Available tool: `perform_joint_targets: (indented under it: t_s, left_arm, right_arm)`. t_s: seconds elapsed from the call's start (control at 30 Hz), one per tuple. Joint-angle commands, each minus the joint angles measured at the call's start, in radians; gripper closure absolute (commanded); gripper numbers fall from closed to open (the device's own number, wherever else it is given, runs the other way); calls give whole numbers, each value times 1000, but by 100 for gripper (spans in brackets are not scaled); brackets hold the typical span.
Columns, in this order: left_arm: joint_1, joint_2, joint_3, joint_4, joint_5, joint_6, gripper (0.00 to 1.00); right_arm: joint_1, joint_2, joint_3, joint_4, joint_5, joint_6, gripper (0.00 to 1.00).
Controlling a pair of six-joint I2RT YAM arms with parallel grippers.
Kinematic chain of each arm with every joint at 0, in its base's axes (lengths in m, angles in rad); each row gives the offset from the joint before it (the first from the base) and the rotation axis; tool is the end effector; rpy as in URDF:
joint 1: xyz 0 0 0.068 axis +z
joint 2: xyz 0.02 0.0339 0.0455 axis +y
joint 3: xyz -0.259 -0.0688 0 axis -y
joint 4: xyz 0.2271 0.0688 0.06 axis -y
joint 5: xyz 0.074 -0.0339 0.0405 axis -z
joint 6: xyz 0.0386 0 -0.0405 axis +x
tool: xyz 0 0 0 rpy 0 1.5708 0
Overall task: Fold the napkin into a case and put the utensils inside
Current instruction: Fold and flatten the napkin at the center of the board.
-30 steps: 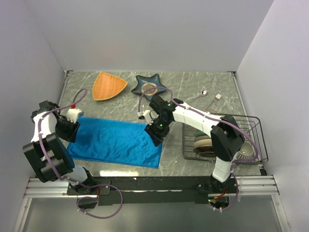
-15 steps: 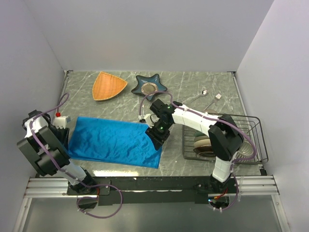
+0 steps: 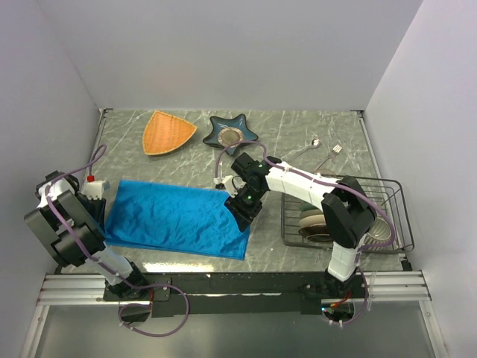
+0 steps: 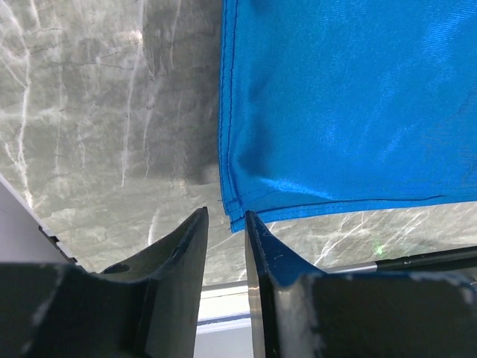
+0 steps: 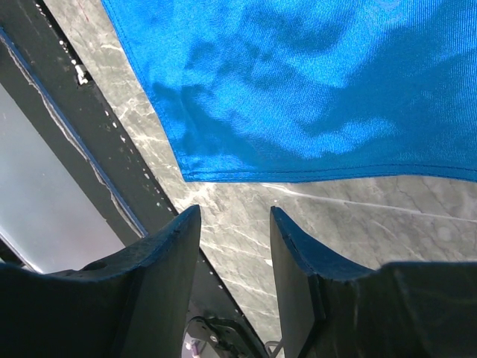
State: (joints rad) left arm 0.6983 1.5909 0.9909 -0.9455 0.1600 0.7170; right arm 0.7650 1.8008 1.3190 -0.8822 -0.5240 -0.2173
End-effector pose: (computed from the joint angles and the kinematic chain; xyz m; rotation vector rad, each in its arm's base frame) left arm 0.1949 0.1556 0.1817 0.0312 3.0141 -0.1588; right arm 0.2248 0.2426 0.2085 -1.4730 2.5788 0.8497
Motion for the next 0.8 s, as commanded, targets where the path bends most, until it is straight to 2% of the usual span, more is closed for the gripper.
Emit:
perform_joint_targets:
  t_s: [0.0, 0.2, 0.43, 0.63, 0.77]
  left_arm:
    - [6, 18, 2, 11, 18, -5, 67]
    - [6, 37, 2, 20, 16, -5, 68]
    - [6, 38, 0, 8, 27, 4, 82]
    - [6, 40, 3, -13, 44, 12, 88]
    - [6, 49, 8, -24, 46, 10, 85]
  right_arm:
    - [0, -38, 26, -9, -1, 13, 50]
    - [0, -31, 46, -15, 5, 12, 50]
    - [2, -27, 46, -17, 13, 9, 50]
    - [2, -26, 49, -18, 15, 7, 50]
    - [2, -27, 51, -20, 18, 3, 50]
